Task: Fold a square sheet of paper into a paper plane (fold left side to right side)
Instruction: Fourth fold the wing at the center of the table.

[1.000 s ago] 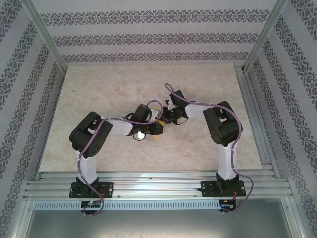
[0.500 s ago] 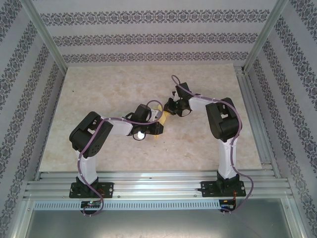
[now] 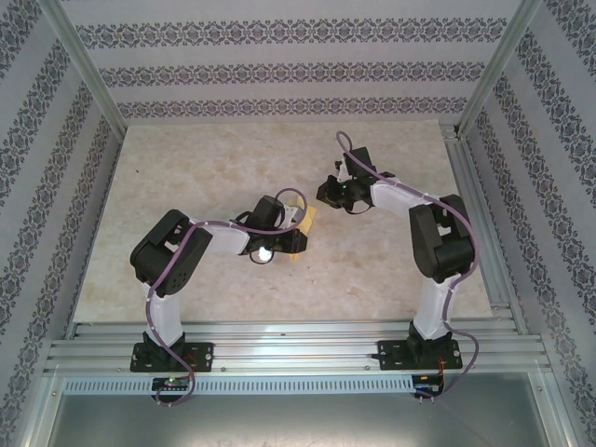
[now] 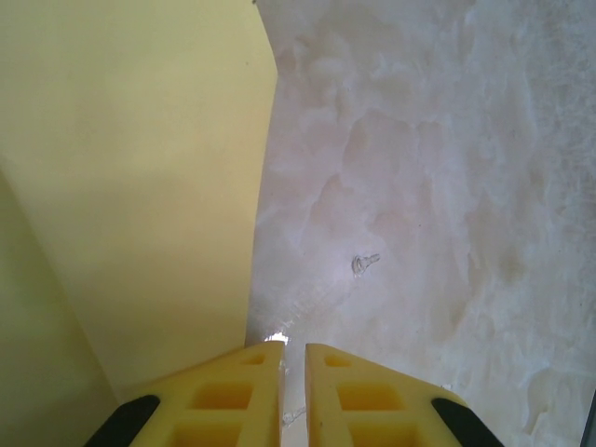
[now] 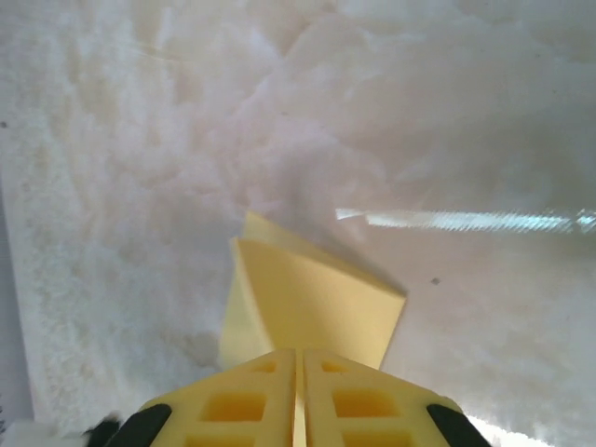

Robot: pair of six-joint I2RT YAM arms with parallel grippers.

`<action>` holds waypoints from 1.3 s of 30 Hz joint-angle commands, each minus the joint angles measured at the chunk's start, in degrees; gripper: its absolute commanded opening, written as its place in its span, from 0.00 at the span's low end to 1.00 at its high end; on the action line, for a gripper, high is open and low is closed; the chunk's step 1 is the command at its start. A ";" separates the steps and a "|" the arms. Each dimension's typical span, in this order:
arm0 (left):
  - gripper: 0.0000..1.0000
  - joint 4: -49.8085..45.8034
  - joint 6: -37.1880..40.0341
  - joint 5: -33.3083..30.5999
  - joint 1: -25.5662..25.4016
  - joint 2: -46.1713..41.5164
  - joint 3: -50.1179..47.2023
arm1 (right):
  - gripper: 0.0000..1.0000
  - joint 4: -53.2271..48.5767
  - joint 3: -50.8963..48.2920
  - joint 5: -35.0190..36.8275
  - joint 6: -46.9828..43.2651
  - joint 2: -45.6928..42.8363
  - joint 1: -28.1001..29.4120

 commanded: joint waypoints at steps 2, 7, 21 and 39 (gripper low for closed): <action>0.15 -7.78 0.65 -1.16 -0.46 1.43 -1.77 | 0.10 1.03 -5.02 -3.08 0.21 -3.04 3.02; 0.15 -7.98 0.82 -1.07 -0.46 1.47 -1.42 | 0.09 4.74 -7.89 -3.19 2.89 -1.00 4.57; 0.15 -8.05 0.93 -1.17 -0.46 1.66 -1.52 | 0.09 6.13 -4.38 -3.94 3.28 7.21 5.48; 0.15 -7.40 0.74 -0.68 -0.51 1.49 -1.80 | 0.09 -1.29 -0.23 -0.45 1.45 10.83 6.53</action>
